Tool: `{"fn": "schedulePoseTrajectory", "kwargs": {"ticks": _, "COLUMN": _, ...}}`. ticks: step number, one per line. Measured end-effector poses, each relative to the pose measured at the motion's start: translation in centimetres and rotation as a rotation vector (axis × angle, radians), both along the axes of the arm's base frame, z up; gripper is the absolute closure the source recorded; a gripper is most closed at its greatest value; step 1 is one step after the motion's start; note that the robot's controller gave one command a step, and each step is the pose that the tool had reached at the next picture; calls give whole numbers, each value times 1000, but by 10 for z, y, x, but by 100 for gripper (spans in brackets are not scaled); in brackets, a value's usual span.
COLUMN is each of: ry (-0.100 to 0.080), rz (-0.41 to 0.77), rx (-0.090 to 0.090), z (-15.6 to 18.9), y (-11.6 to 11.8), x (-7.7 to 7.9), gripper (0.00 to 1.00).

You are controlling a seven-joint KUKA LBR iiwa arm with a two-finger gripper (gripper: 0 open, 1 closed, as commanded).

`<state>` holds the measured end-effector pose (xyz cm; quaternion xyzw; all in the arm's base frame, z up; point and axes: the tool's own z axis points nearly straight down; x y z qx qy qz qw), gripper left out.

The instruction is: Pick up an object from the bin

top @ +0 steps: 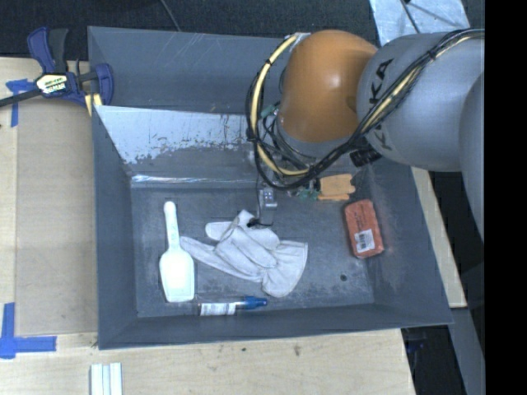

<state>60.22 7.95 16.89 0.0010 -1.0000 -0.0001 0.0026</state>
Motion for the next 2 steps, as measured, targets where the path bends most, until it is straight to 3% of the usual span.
{"fn": "schedulePoseTrajectory", "kwargs": {"ticks": 1, "ry": -8, "rz": -1, "rx": 1, "z": 5, "y": 0, "x": 2, "gripper": 0}}
{"fn": "schedulePoseTrajectory", "kwargs": {"ticks": 2, "ry": -16, "rz": -38, "rx": 1, "z": -33, "y": 5, "x": -7, "gripper": 0}}
